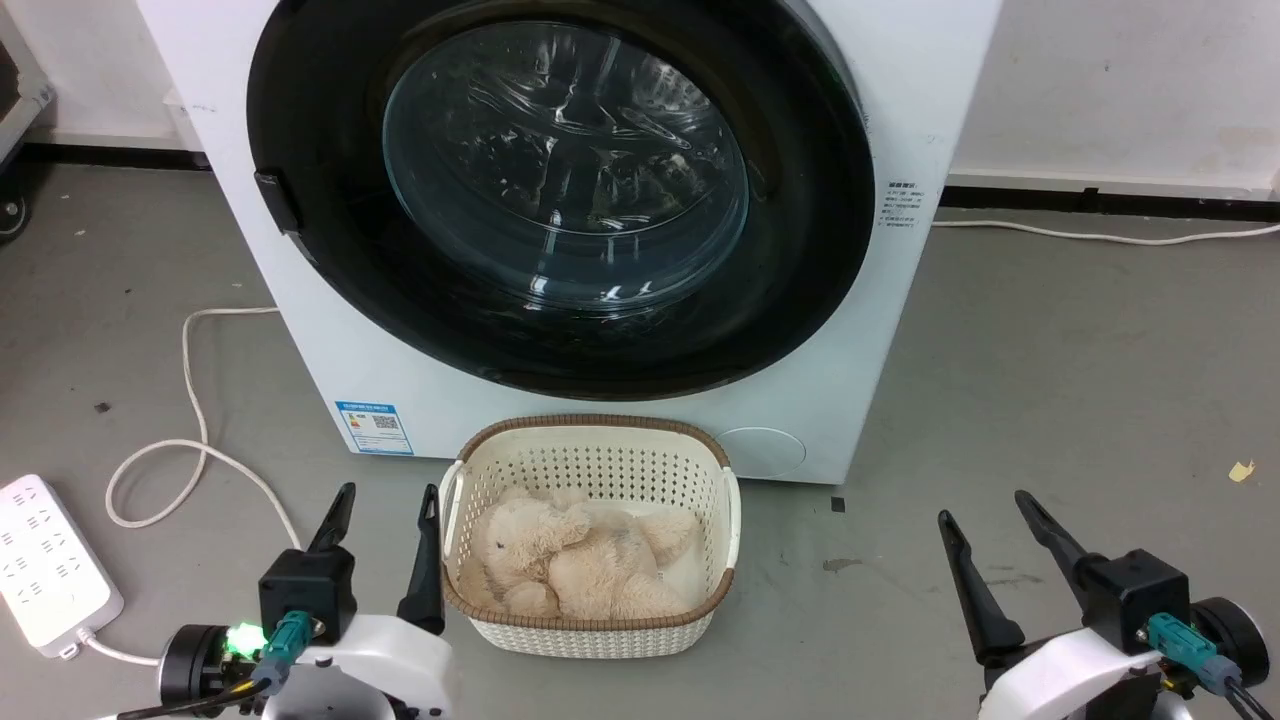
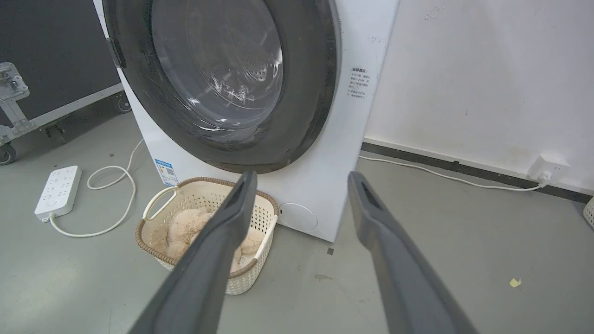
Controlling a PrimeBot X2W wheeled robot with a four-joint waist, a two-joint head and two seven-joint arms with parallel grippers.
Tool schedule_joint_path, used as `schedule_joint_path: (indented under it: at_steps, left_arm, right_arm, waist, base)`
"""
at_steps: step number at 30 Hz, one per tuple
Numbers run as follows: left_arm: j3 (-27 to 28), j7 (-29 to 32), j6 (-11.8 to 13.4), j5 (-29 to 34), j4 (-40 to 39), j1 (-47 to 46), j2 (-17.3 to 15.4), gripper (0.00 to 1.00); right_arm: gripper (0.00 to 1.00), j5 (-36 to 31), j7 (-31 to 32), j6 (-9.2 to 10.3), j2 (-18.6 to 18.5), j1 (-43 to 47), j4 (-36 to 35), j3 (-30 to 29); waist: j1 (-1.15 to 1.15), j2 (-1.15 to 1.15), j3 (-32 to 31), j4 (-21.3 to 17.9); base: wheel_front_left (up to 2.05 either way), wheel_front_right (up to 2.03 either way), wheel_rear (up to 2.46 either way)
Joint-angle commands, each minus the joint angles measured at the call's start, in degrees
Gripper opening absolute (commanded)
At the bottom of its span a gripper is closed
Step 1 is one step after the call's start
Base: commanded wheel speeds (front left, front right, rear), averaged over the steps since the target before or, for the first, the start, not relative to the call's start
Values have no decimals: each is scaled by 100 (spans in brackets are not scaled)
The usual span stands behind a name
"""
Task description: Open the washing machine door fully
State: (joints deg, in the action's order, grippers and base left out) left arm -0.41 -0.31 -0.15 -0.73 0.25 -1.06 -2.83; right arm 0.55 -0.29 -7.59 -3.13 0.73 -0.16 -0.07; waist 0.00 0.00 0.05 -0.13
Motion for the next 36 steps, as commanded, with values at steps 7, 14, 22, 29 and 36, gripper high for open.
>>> schedule_joint_path:
  at_steps: [7, 14, 22, 29, 36]
  left_arm:
    - [-67, -133, 66, -80, -13, 32, -1, 100]
    - [-138, -217, 95, -109, -37, 14, -1, 100]
    - [-221, -313, 149, -140, -92, -65, -1, 100]
    - [-311, -420, 211, -165, -160, -179, -1, 100]
    - [-371, -504, 259, -179, -219, -259, -2, 100]
  right_arm:
    - [100, 26, -137, 1, 2, 44, -1, 2]
    - [100, 45, -221, 2, -47, 11, -47, 4]
    - [100, 148, -316, 2, -138, -156, -63, -11]
    - [0, 470, -343, 3, -345, -515, -61, 7]
    - [0, 940, -232, 3, -481, -922, -65, -80]
  waist:
    - [0, 0, 26, -16]
    - [0, 0, 112, 6]
    - [0, 0, 306, 49]
    - [0, 0, 556, 95]
    - [0, 0, 755, 131]
  base:
    - [0, 0, 0]
    - [0, 0, 0]
    - [0, 0, 0]
    - [0, 0, 0]
    - [0, 0, 0]
